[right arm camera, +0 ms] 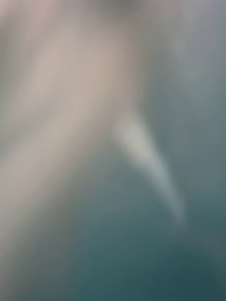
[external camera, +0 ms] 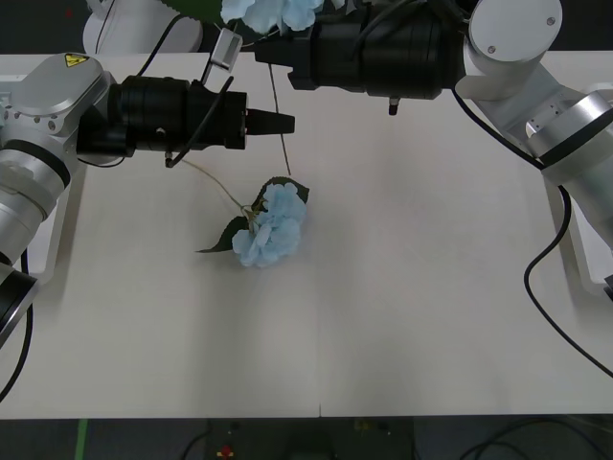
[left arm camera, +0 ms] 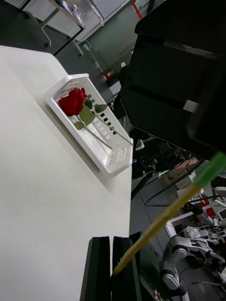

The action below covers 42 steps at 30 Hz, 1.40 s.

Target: Put the red flowers into the right box and the blue flowers into the left box

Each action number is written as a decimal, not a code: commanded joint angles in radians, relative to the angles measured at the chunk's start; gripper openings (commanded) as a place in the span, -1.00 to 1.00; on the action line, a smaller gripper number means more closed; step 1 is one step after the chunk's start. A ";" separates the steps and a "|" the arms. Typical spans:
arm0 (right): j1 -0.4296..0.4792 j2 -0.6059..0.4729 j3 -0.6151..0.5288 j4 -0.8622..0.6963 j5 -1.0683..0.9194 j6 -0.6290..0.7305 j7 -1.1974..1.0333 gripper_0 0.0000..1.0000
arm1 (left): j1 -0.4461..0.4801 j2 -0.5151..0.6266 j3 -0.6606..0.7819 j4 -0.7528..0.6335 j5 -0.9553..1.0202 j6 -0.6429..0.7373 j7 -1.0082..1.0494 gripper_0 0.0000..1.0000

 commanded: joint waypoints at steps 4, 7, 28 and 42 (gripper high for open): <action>-0.047 0.020 0.002 -0.015 -0.010 -0.029 -0.004 0.62 | 0.012 0.034 -0.002 -0.032 0.022 -0.001 0.016 -1.00; -0.047 0.020 0.002 -0.015 -0.009 -0.033 0.000 0.62 | 0.012 0.057 -0.004 -0.031 0.022 0.000 0.027 -1.00; -0.049 -0.105 0.004 -0.042 -0.009 0.102 0.067 0.92 | 0.173 0.606 -0.001 -0.031 -0.066 0.081 0.050 -1.00; -0.049 -0.391 0.005 -0.091 0.056 0.436 0.372 0.91 | 0.187 0.798 0.054 0.116 -0.589 0.255 0.231 -1.00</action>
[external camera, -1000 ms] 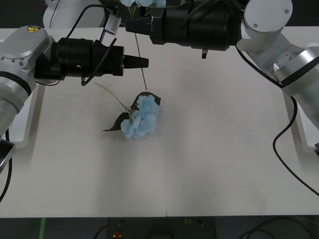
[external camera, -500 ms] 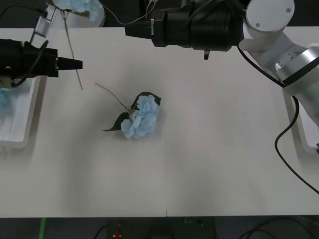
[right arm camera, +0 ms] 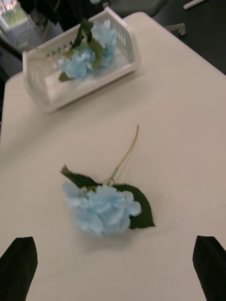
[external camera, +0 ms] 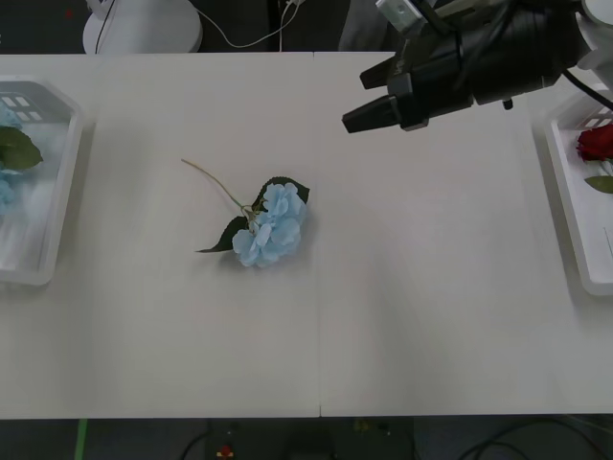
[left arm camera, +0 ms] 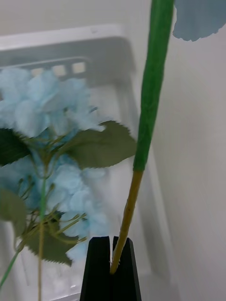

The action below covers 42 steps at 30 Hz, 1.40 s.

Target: Put the red flowers into the right box and the blue flowers into the left box

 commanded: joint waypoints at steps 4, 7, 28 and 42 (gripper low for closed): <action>-0.046 -0.149 0.003 -0.030 0.046 0.103 0.236 0.92 | 0.005 0.030 0.058 0.133 -0.194 0.073 0.003 -1.00; -0.034 -0.174 0.006 -0.030 0.038 0.108 0.308 0.92 | 0.005 0.008 0.060 0.173 -0.263 0.101 0.015 -1.00; 0.107 -0.278 0.006 -0.062 -0.241 0.024 0.360 0.92 | 0.005 -0.147 0.072 0.222 -0.431 0.184 -0.108 0.90; 0.116 -0.276 0.006 -0.062 -0.241 0.025 0.360 0.92 | 0.005 -0.121 0.239 -0.102 -0.259 -0.086 -0.729 0.90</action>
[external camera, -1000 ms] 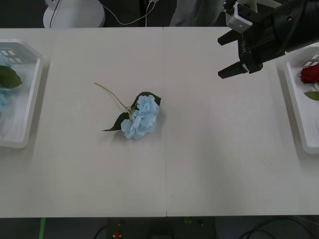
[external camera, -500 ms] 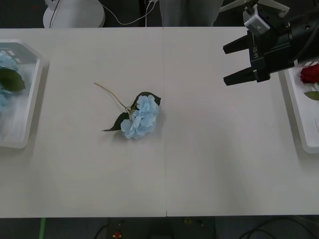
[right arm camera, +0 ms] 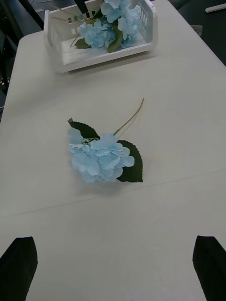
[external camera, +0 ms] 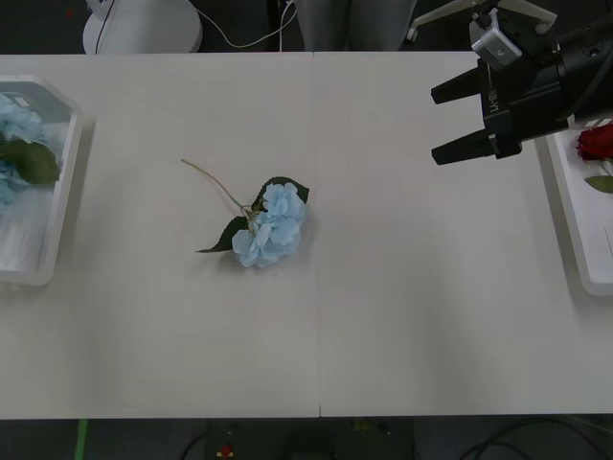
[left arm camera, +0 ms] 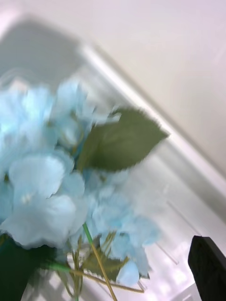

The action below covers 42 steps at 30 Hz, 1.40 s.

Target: Put the red flowers into the right box and the blue flowers into the left box

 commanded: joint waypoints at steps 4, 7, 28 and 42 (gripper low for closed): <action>0.008 -0.045 0.001 -0.027 -0.010 -0.012 0.004 0.91 | 0.004 0.029 0.052 -0.185 0.122 -0.086 -0.295 0.89; 0.008 -0.044 0.001 -0.027 -0.010 -0.012 0.004 0.92 | 0.004 -0.017 0.054 -0.269 0.131 -0.097 -0.425 0.90; 0.007 -0.045 0.001 -0.050 0.011 -0.013 0.004 0.92 | -0.197 -0.589 -0.067 -0.366 -0.570 -0.187 -0.720 0.89; 0.007 -0.045 0.001 -0.050 0.011 -0.013 0.004 0.92 | -0.208 -0.712 -0.288 -0.280 -0.732 -0.177 -0.574 0.89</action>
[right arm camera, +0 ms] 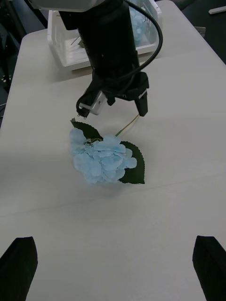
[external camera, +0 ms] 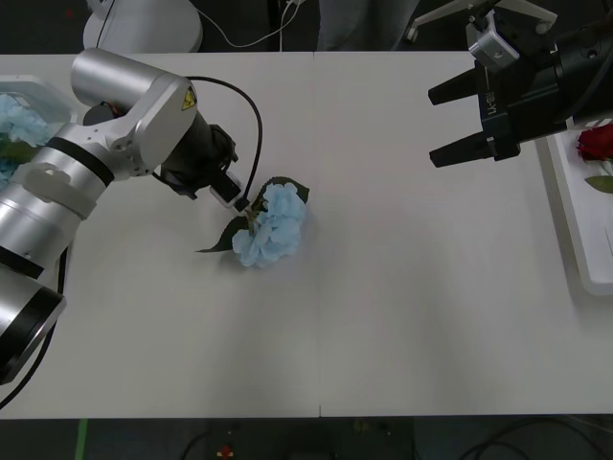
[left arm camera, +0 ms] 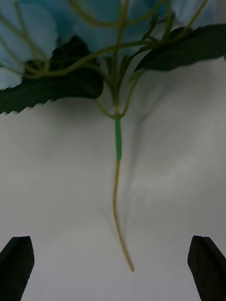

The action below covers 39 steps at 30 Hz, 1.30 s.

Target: Put the red flowers into the right box and the blue flowers into the left box

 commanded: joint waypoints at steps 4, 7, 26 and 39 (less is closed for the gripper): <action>0.004 -0.042 0.000 -0.026 0.005 -0.010 0.004 0.92 | -0.052 -0.076 -0.045 0.127 -0.005 0.029 0.133 0.89; 0.004 -0.042 0.000 -0.026 0.005 -0.010 0.004 0.92 | -0.051 -0.095 -0.045 0.163 -0.010 0.064 0.139 0.89; 0.004 -0.042 0.000 -0.026 0.005 -0.010 0.004 0.99 | -0.051 -0.110 -0.045 0.215 -0.039 0.116 0.185 -1.00; 0.004 -0.042 0.000 -0.026 0.005 -0.010 0.004 0.99 | -0.052 -0.060 0.066 0.111 -0.014 0.030 0.320 -1.00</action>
